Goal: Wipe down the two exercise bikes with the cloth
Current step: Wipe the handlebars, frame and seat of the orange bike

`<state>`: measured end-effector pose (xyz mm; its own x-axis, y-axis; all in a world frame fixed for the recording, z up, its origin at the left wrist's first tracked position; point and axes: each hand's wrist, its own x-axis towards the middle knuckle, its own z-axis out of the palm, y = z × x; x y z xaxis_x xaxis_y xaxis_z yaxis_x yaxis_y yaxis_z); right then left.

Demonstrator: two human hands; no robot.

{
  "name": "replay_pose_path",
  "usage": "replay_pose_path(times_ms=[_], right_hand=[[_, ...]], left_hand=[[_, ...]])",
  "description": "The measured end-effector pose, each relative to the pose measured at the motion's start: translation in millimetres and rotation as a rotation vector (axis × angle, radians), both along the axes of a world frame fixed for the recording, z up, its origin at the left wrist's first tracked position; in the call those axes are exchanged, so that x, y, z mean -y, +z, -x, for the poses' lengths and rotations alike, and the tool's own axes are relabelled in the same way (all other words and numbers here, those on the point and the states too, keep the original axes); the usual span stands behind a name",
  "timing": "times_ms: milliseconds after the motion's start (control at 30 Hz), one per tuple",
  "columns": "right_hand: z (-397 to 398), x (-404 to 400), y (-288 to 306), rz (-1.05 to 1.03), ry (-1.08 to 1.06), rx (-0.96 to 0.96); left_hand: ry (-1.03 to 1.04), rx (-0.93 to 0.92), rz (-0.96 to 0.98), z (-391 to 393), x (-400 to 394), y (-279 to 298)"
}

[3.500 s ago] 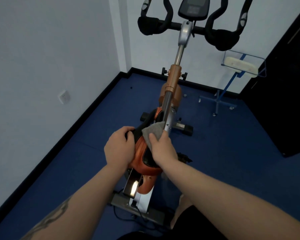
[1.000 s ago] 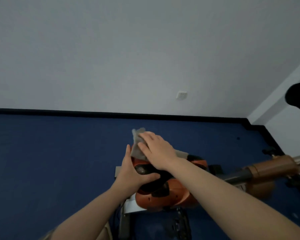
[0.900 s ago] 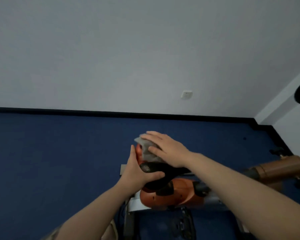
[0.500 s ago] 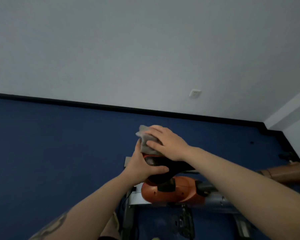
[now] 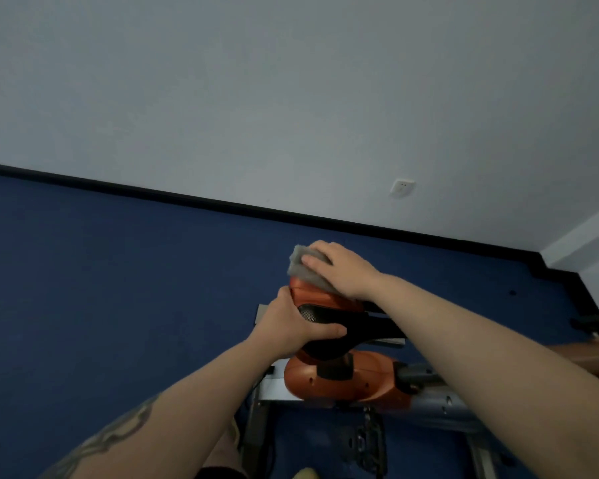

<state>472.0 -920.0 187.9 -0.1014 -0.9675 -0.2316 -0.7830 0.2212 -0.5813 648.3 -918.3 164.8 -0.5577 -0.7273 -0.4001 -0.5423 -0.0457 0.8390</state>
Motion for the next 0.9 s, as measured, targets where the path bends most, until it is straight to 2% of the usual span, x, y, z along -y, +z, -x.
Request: replay_pose_path(times_ms=[67,100,200,267,333,367,400,467,533,600,667,733,767,833,900], right_hand=[[-11,23,5,-0.160,-0.119,-0.071],[-20,30,7,-0.197,-0.105,-0.134],[-35,26,-1,-0.033,0.178,-0.354],[-24,20,-1,0.032,0.247,-0.235],[-7,26,7,-0.084,0.081,0.034],[-3,29,10,-0.151,0.002,0.091],[-4,33,12,-0.197,-0.033,0.070],[-20,35,12,-0.221,-0.010,-0.131],[-42,28,3,-0.059,0.135,-0.402],[-47,22,1,0.078,0.271,-0.449],[-31,20,7,0.012,0.175,-0.233],[-13,15,6,-0.083,-0.086,-0.016],[-7,12,2,-0.106,-0.214,0.013],[-8,7,-6,-0.119,-0.356,-0.086],[-20,1,-10,-0.064,-0.385,-0.205]], left_hand=[[-0.009,0.024,0.013,0,0,-1],[-0.015,0.020,0.020,0,0,-1],[-0.042,-0.010,0.039,-1,-2,-4],[-0.046,-0.036,0.032,-1,-1,-5],[-0.026,-0.034,-0.008,-1,-1,-5],[-0.015,-0.030,-0.027,0,0,-6],[-0.009,-0.030,-0.038,-1,-1,-7],[-0.002,-0.047,-0.031,-2,-2,-8],[-0.011,-0.077,-0.003,-2,-2,-8],[-0.037,-0.096,-0.011,-1,-1,-7],[-0.052,-0.086,-0.018,-2,-1,-6],[0.001,-0.082,-0.060,-3,-2,-4],[0.024,-0.092,-0.091,-4,-3,-3],[0.038,-0.125,-0.113,-5,-3,-4],[0.022,-0.106,-0.078,-5,-3,-1]])
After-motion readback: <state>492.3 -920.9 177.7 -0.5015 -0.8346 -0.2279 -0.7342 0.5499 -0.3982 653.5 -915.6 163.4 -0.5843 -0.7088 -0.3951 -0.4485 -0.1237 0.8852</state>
